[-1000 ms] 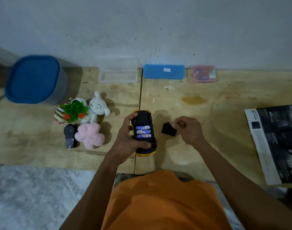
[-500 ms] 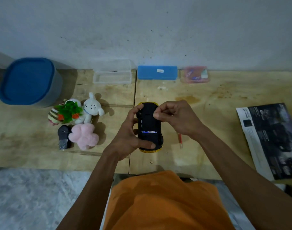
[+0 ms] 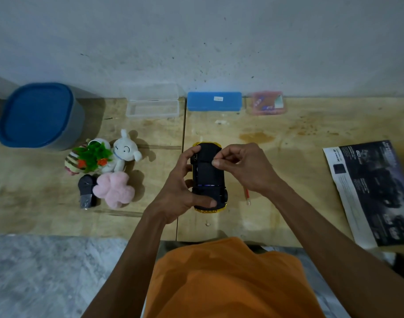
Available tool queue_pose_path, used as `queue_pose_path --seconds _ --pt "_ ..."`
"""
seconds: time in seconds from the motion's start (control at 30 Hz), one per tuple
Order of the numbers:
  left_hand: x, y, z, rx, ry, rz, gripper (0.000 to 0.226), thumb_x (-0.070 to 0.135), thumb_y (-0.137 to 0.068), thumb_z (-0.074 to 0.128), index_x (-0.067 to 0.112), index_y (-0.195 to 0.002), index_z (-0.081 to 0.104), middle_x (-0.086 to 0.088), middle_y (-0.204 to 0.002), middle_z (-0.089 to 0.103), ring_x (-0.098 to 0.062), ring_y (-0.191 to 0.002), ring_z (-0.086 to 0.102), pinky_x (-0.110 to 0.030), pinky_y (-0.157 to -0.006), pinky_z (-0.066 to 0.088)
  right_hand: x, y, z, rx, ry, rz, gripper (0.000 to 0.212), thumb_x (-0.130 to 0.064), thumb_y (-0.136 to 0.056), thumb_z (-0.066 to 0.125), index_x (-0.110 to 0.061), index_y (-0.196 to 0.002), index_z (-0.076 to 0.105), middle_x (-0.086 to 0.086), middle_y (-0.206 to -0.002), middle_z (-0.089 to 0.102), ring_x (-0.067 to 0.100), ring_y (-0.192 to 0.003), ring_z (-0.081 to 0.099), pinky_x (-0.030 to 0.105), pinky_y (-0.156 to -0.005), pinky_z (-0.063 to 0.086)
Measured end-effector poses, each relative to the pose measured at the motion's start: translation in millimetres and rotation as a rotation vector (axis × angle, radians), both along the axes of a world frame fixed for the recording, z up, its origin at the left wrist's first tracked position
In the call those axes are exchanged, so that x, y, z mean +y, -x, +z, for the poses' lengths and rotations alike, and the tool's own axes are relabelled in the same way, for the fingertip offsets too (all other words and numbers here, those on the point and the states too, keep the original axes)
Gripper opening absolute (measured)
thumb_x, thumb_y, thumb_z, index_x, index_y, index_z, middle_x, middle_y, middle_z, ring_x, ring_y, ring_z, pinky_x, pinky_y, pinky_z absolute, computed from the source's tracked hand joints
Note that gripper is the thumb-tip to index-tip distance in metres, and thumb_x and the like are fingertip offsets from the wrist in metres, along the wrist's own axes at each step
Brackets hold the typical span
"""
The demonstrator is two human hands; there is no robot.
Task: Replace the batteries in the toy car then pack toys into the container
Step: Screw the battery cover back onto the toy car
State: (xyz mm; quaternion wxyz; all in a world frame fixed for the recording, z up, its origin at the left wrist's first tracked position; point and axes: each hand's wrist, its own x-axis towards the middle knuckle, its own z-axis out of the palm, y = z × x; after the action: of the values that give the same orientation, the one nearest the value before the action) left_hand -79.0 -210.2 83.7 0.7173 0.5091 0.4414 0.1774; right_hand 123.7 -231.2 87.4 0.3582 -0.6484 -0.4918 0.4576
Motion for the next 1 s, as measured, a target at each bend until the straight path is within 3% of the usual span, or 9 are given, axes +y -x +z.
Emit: queue_pose_path --seconds 0.2,0.37,0.47,0.8,1.0 --pt "0 2 0 -0.003 0.013 0.017 0.12 -0.009 -0.049 0.092 0.046 -0.142 0.04 -0.001 -0.139 0.05 -0.026 -0.12 0.059 -0.053 -0.092 0.058 0 5 -1 -0.015 -0.02 -0.032 0.006 -0.021 -0.084 0.079 -0.016 -0.087 0.077 -0.006 -0.08 0.074 -0.005 -0.069 0.063 0.008 -0.065 0.047" --pt "1 2 -1 -0.01 0.023 0.025 0.12 -0.006 -0.048 0.093 0.046 -0.142 0.04 -0.003 -0.14 0.05 -0.03 -0.122 0.059 -0.056 -0.093 0.057 -2 7 -6 -0.192 -0.103 -0.007 0.013 -0.027 -0.082 0.079 -0.019 -0.092 0.077 -0.009 -0.083 0.069 -0.005 -0.075 0.056 0.008 -0.067 0.041" --pt "2 2 -1 -0.018 0.038 0.013 0.118 -0.005 -0.049 0.092 0.047 -0.141 0.041 -0.002 -0.141 0.048 -0.031 -0.122 0.058 -0.057 -0.092 0.057 -1 8 -11 -0.241 -0.12 -0.013 0.015 -0.03 -0.082 0.079 -0.021 -0.094 0.076 -0.006 -0.086 0.068 -0.002 -0.074 0.055 0.018 -0.07 0.046" --pt "6 2 1 -0.045 0.041 0.022 0.115 -0.014 -0.05 0.087 0.046 -0.139 0.045 -0.005 -0.137 0.05 -0.032 -0.125 0.056 -0.055 -0.089 0.059 2 4 -12 -0.09 -0.148 0.031 0.016 -0.025 -0.079 0.082 -0.021 -0.094 0.078 -0.002 -0.085 0.069 0.004 -0.073 0.058 0.02 -0.064 0.052" --pt "5 -2 0 -0.067 0.07 0.045 0.113 -0.014 -0.051 0.087 0.044 -0.138 0.046 -0.004 -0.138 0.052 -0.03 -0.12 0.06 -0.047 -0.086 0.06 -2 5 -22 -0.431 -0.274 0.094 0.022 -0.041 -0.085 0.073 -0.025 -0.099 0.078 -0.01 -0.086 0.06 0.015 -0.085 0.054 0.04 -0.066 0.05"
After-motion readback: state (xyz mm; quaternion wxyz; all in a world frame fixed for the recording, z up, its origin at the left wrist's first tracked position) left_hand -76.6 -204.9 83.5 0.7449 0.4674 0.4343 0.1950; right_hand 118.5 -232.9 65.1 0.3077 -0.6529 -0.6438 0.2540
